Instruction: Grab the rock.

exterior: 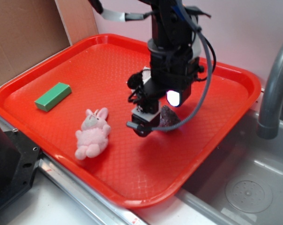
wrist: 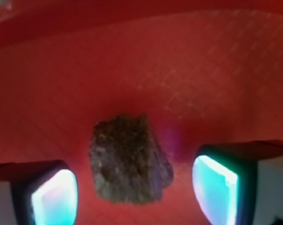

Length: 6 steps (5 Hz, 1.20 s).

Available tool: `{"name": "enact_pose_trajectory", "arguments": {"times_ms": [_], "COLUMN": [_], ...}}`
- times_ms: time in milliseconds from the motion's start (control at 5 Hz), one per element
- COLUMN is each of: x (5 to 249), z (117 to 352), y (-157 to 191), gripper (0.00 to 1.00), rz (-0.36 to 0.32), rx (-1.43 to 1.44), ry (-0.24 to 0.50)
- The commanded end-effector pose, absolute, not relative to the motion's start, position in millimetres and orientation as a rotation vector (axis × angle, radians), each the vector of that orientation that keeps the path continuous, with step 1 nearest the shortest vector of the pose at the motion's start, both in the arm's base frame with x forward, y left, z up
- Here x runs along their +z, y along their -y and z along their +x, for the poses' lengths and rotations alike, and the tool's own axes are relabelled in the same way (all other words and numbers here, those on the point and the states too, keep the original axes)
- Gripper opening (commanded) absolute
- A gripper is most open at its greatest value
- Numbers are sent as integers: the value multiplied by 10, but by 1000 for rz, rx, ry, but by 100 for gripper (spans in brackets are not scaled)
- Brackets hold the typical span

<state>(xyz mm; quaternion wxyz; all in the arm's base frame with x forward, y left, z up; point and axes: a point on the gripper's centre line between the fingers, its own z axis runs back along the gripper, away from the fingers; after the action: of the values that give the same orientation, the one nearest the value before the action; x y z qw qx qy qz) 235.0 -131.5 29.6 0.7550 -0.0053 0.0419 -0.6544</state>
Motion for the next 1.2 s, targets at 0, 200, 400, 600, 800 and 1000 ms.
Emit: {"name": "enact_pose_trajectory", "arguments": {"times_ms": [0, 200, 400, 600, 800, 1000], "x": [307, 340, 471, 773, 1161, 1513], "z": [2277, 2286, 2267, 2243, 2139, 1984], "y": [1402, 1393, 1313, 1160, 933, 617], "gripper": [0, 0, 0, 0, 0, 0], "rz": [1, 4, 18, 44, 81, 63], "rx": [-1436, -1425, -1331, -1111, -860, -610], "ry": [-50, -41, -37, -21, -15, 2]}}
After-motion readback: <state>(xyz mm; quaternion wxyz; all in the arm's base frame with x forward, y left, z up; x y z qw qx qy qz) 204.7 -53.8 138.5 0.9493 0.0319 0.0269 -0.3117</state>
